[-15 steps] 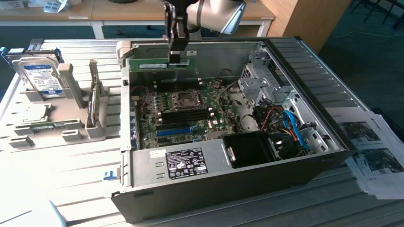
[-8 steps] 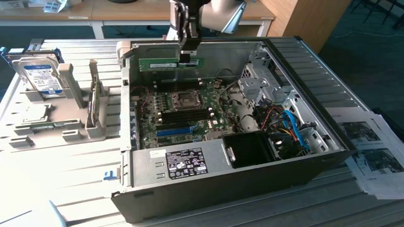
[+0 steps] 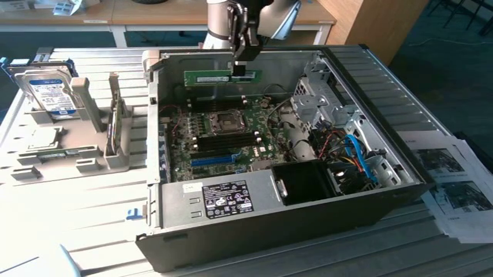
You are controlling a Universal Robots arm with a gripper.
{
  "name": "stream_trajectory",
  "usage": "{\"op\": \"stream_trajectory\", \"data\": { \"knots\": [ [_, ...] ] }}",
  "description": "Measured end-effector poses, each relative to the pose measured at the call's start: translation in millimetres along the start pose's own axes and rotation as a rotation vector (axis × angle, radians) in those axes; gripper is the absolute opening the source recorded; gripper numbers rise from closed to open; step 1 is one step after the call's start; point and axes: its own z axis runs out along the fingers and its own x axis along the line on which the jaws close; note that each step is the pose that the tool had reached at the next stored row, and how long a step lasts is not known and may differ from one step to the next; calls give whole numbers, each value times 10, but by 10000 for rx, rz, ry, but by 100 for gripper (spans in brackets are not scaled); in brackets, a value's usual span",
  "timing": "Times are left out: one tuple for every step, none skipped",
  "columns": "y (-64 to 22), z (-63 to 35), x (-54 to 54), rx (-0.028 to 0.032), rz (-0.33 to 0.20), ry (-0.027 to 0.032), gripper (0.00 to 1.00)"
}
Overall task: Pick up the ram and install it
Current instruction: 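Pick up the ram and move it above insertion slot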
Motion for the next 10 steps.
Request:
{"op": "stream_trajectory", "data": {
  "knots": [
    [-25, -1, 0, 0, 0, 1, 12],
    [-46, -1, -1, 0, -1, 0, 12],
    [-57, -2, -1, -1, 0, 0, 12],
    [-59, -2, -1, -1, 0, 0, 12],
    [-59, -1, -1, 0, 0, -1, 12],
    [-59, -1, -1, 0, 1, -1, 12],
    [-59, -2, -1, 0, 1, 0, 12],
    [-59, -1, -1, 3, 1, -1, 12],
    [-60, -1, -1, 8, 0, -2, 12],
    [-60, -1, -1, 14, -1, -2, 12]
  ]
}}
